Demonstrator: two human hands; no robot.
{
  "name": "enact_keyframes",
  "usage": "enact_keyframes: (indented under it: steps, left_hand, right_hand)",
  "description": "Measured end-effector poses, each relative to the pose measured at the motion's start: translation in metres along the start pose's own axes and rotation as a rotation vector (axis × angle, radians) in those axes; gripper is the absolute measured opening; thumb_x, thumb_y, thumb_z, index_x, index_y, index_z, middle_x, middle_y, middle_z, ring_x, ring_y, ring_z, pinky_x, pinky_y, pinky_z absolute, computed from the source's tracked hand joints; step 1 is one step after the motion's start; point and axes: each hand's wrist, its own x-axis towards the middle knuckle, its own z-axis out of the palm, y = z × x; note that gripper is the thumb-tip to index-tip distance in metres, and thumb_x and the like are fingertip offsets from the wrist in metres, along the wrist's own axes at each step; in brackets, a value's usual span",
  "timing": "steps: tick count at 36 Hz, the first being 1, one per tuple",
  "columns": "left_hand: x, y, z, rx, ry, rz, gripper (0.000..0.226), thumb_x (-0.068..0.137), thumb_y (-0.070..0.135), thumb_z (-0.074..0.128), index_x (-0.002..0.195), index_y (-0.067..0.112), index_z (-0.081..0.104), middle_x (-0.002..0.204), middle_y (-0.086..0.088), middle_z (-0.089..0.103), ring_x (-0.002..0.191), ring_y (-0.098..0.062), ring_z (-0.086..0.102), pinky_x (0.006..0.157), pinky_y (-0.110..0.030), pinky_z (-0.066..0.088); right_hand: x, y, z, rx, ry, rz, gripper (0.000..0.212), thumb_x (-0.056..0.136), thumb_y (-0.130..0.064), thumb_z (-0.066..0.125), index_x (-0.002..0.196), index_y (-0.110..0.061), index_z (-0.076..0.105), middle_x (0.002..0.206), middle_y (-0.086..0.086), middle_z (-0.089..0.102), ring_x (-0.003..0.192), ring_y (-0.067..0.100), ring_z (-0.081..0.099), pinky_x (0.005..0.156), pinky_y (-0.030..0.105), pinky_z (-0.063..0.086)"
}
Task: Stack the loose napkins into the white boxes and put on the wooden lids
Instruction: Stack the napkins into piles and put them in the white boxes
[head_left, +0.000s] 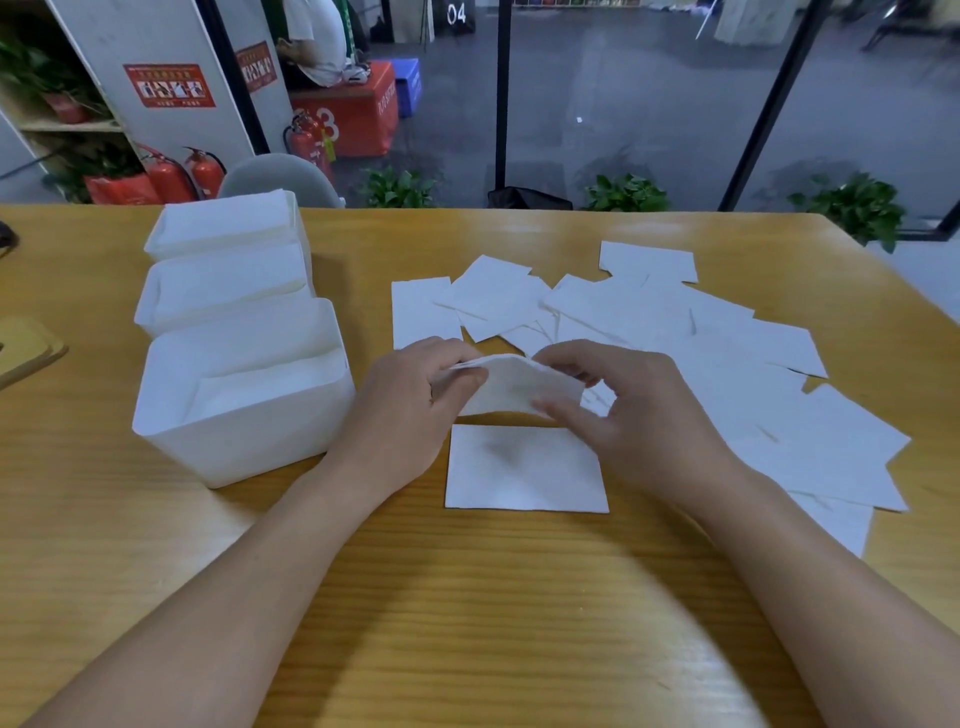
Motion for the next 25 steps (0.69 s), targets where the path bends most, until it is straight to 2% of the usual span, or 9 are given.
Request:
enact_keyframes:
  steps: [2,3,7,10,12,14,16,20,25]
  left_hand:
    - [-0.001,0.002,-0.002,-0.013,-0.028,0.004,0.015,0.11,0.031,0.063,0.102,0.032,0.076,0.087,0.013,0.069,0.083,-0.011,0.062,0.071,-0.028,0.046]
    - [-0.001,0.004,-0.003,-0.027,-0.041,-0.001,0.014,0.11,0.032,0.064,0.101,0.032,0.076,0.083,0.014,0.068,0.078,-0.01,0.061,0.068,-0.025,0.044]
    - [-0.003,0.009,-0.005,-0.066,-0.063,-0.018,0.018,0.11,0.031,0.065,0.095,0.029,0.074,0.071,0.016,0.06,0.067,-0.008,0.053,0.062,-0.02,0.036]
    - [-0.002,0.011,-0.008,-0.13,-0.105,-0.045,0.015,0.11,0.029,0.064,0.098,0.029,0.073,0.072,0.009,0.064,0.065,-0.011,0.055,0.062,-0.029,0.041]
    - [-0.002,0.011,-0.012,-0.146,-0.181,-0.086,0.008,0.109,0.028,0.064,0.108,0.033,0.072,0.068,0.006,0.062,0.061,-0.015,0.052,0.061,-0.033,0.041]
    - [-0.003,0.009,-0.015,-0.109,-0.262,-0.125,0.014,0.109,0.029,0.064,0.118,0.04,0.065,0.059,0.006,0.048,0.056,-0.013,0.043,0.059,-0.033,0.037]
    - [-0.005,0.008,-0.016,-0.058,-0.339,-0.154,0.022,0.109,0.033,0.063,0.126,0.046,0.057,0.059,0.007,0.041,0.057,-0.012,0.041,0.062,-0.036,0.038]
    - [-0.006,0.004,-0.014,0.037,-0.411,-0.175,0.031,0.11,0.035,0.061,0.135,0.048,0.049,0.059,0.007,0.045,0.057,-0.011,0.043,0.065,-0.039,0.043]
    - [-0.007,0.005,-0.013,0.083,-0.421,-0.164,0.034,0.11,0.035,0.06,0.14,0.044,0.047,0.06,0.007,0.051,0.055,-0.007,0.046,0.064,-0.035,0.042]
  right_hand:
    - [0.001,0.001,-0.002,0.066,0.045,0.034,0.005,0.102,-0.026,0.074,0.104,-0.027,0.079,0.09,-0.015,0.074,0.085,0.013,0.068,0.07,0.016,0.046]
    - [0.001,0.001,-0.003,0.084,0.064,0.053,0.007,0.103,-0.023,0.073,0.1,-0.026,0.079,0.087,-0.014,0.074,0.081,0.014,0.067,0.067,0.016,0.045]
    - [0.003,0.005,-0.009,0.179,0.08,0.168,0.013,0.104,-0.023,0.072,0.094,-0.028,0.079,0.076,-0.006,0.069,0.066,0.017,0.063,0.063,0.027,0.052]
    - [0.005,0.007,-0.015,0.214,0.03,0.245,0.016,0.104,-0.024,0.071,0.09,-0.028,0.079,0.072,-0.003,0.067,0.066,0.026,0.067,0.066,0.046,0.062]
    - [0.005,0.008,-0.02,0.205,-0.036,0.285,0.014,0.103,-0.025,0.072,0.09,-0.027,0.078,0.068,-0.001,0.068,0.061,0.021,0.065,0.063,0.041,0.059]
    - [0.004,0.009,-0.024,0.192,-0.15,0.332,0.009,0.102,-0.026,0.074,0.093,-0.026,0.076,0.062,0.001,0.068,0.053,0.015,0.061,0.057,0.025,0.048]
    - [0.002,0.008,-0.024,0.15,-0.248,0.353,0.008,0.1,-0.025,0.075,0.092,-0.025,0.075,0.061,0.0,0.068,0.051,0.013,0.059,0.053,0.02,0.043]
    - [0.002,0.01,-0.019,0.092,-0.304,0.37,0.009,0.097,-0.024,0.077,0.09,-0.026,0.072,0.064,-0.006,0.068,0.05,0.012,0.06,0.053,0.024,0.046]
    - [0.001,0.013,-0.017,0.018,-0.367,0.333,0.009,0.097,-0.03,0.078,0.094,-0.031,0.069,0.067,-0.008,0.068,0.053,0.005,0.058,0.061,0.032,0.049]
